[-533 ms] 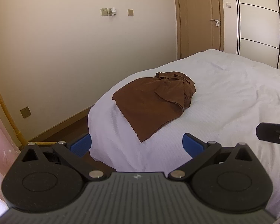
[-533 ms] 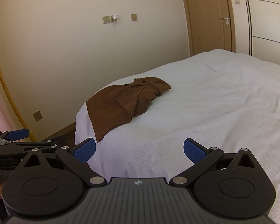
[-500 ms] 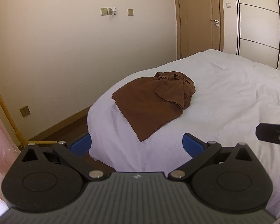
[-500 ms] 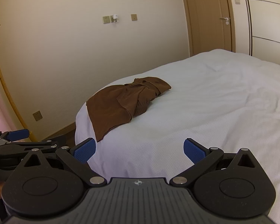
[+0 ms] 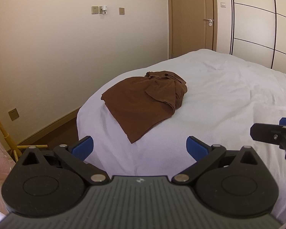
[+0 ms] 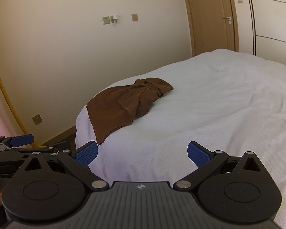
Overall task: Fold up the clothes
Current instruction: 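Move both grippers toward the crumpled brown shorts on the bed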
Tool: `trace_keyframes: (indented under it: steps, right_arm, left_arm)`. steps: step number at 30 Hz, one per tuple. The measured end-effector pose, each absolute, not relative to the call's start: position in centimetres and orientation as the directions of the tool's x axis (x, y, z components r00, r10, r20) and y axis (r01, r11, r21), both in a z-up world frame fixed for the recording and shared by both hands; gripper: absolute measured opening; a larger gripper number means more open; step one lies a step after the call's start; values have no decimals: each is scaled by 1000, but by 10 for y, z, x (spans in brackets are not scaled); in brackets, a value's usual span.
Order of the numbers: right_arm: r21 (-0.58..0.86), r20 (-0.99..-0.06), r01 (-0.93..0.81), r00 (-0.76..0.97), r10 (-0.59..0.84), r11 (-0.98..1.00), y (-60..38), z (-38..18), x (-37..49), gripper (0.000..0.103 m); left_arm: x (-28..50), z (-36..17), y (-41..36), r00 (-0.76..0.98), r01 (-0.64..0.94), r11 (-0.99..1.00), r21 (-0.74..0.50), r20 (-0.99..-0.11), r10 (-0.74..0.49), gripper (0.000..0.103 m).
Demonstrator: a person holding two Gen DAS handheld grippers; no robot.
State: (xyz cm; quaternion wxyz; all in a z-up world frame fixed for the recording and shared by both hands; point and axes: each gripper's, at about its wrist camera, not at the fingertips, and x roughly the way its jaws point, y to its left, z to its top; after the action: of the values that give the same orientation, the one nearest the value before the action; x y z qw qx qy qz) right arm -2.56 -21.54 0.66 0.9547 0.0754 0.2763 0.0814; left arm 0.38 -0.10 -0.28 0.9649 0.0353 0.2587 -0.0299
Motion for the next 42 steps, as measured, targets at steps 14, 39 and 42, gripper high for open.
trace_keyframes:
  steps: [14,39,42]
  right_arm:
    - [242,-512,-81,836,198,967,-238,0,-29,103]
    - [227,-490,-123,843,223,966,-237,-4,-20,103]
    - [165,-438,-176,869,232,970,-235,-2,-11,103]
  left_arm:
    - [10,-7,-10,857,93,993,69,-513,-44,102]
    - [32,-17,-4,851,125,991,37,-518,-88,102]
    - [49,-20,2,855,123,992,39,-511,-86,102]
